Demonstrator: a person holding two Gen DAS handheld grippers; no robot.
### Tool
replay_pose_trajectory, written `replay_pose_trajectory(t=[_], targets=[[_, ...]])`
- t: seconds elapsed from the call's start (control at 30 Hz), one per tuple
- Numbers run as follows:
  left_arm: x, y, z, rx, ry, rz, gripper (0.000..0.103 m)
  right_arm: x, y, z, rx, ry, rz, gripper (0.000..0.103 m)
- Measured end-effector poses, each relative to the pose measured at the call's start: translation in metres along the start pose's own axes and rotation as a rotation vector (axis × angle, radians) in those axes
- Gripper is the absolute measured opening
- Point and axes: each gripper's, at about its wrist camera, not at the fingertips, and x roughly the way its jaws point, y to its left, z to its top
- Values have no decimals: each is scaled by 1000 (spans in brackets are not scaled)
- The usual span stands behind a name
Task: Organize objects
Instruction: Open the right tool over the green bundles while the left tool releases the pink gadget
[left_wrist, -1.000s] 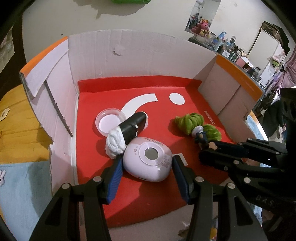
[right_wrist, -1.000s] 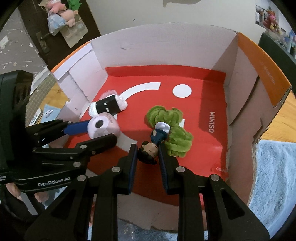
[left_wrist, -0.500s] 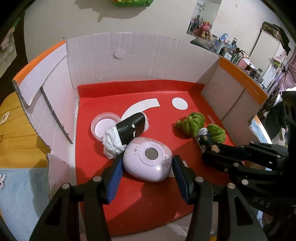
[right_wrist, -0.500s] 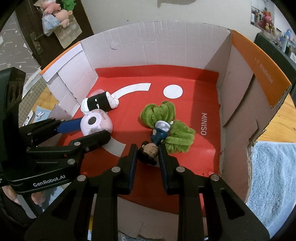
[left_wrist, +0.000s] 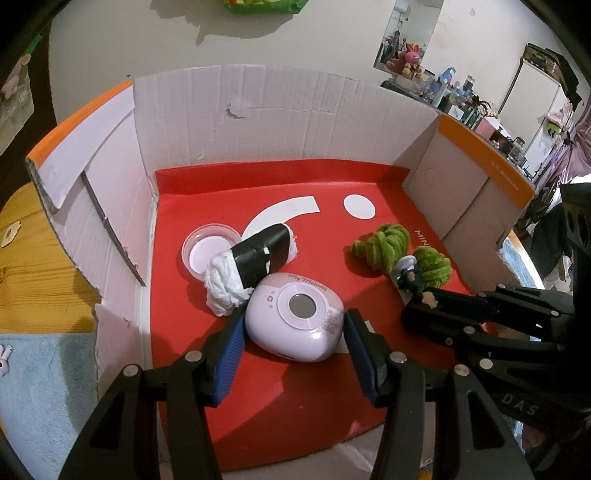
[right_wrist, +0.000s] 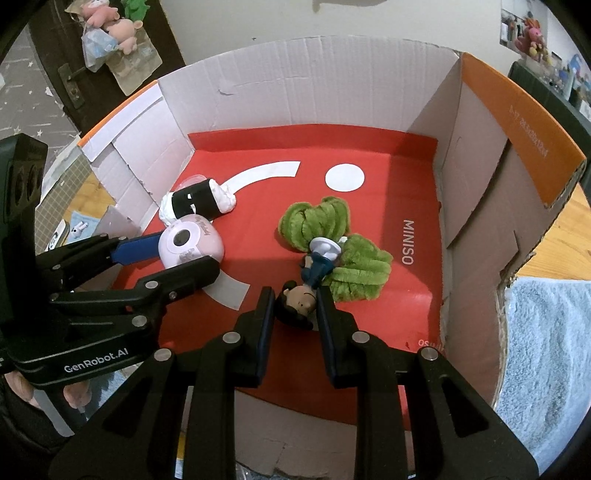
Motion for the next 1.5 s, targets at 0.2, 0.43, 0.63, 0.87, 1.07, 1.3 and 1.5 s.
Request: replay_pose_trajectory(t=[0.2,0.43,0.63,0.87,1.07,1.3,1.5], targets=[[0,0,0,0,0,-1,56,-1,-1,0,3,5,10,22],[-1,0,1,-3,1,-2,56,-1,-1,0,3,4,15,23],[-2,0,1,1,-1,3,61,-1,0,-1,-1,4,16,23],[-2,0,0,0,-1,6,61,-4,0,-3,-4,4,14,25],[-5,-2,-1,5,-12,8,61,-11,3,-7,-16,-8,4,56],[-11,-2,-5,5,-26,17,61,-17,6,-9,-24,-28,-3,56],[-16,-3,-7,7,-34,25,61,-21,10,-11,-28,-36,4,56]])
